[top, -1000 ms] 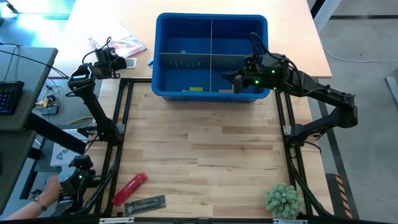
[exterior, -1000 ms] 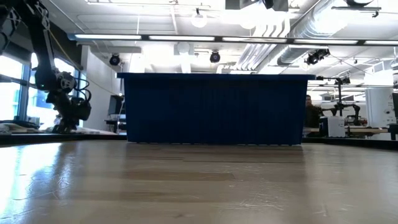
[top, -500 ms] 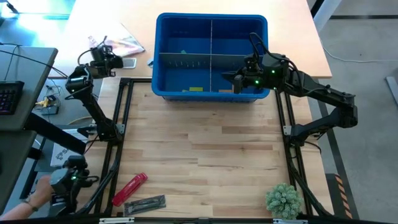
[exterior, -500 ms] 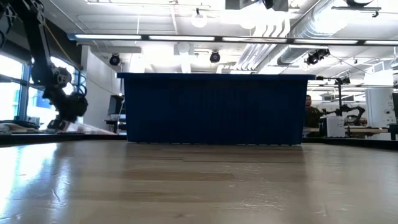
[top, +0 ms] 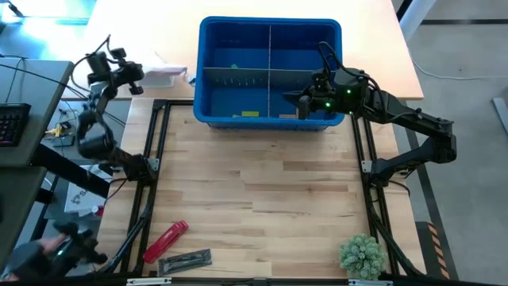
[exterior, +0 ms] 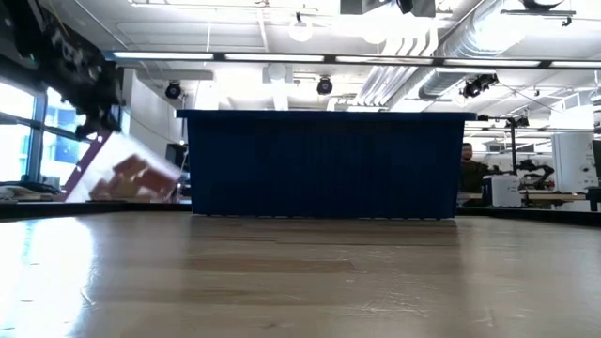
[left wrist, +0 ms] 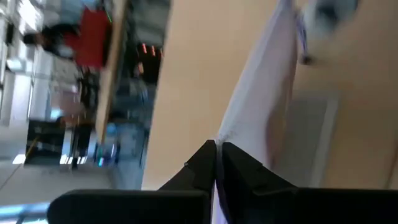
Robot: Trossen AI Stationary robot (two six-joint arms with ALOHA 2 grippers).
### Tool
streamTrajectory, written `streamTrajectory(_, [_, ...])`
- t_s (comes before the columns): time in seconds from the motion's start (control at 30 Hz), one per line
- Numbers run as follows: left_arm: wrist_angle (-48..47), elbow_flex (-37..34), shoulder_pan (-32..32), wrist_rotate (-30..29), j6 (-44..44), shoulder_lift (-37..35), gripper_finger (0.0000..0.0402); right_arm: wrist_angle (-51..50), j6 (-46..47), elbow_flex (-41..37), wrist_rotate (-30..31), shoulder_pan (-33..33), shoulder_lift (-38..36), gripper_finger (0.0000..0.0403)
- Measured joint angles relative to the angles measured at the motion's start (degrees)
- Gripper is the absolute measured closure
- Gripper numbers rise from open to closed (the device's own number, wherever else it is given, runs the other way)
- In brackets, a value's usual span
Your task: Sort blocks
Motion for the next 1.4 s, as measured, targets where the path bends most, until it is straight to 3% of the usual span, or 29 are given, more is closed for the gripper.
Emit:
streamTrajectory(0.13, [-3.14, 0.0, 0.06, 7.77, -5.73, -8.1, 0.0401, 0.0, 0.0, 0.0, 0.0, 0.01, 0.01, 0.0398])
streamTrajectory(0.43, [-4.95, 1.64, 2.65, 10.4, -8.14, -17.18, 0.0401, -0.05, 0.0, 0.0, 0.0, 0.01, 0.01, 0.0398])
streamTrajectory(0.73, [-4.77, 2.1, 10.3, 23.49, -8.01, -25.61, 0.0401, -0.15, 0.0, -0.02, 0.0, 0.01, 0.0, 0.0398])
streamTrajectory(0.87, [-4.37, 2.01, 16.63, 34.26, -12.34, -30.23, 0.0401, -0.19, -0.01, -0.02, 0.0, 0.01, 0.0, 0.0398])
streamTrajectory(1.0, [-4.18, 2.14, 22.35, 45.27, -19.78, -35.87, 0.0401, -0.2, 0.0, -0.02, 0.0, 0.01, 0.0, 0.0398])
streamTrajectory(1.3, [-4.07, 2.12, 34.03, 59.41, -39.26, -45.26, 0.0401, -0.21, 0.0, -0.02, -0.01, 0.01, 0.0, 0.0398])
streamTrajectory(1.4, [-4.11, 2.12, 36.27, 60.19, -46.95, -47.72, 0.0401, -0.21, 0.0, -0.02, 0.0, 0.01, 0.0, 0.0398])
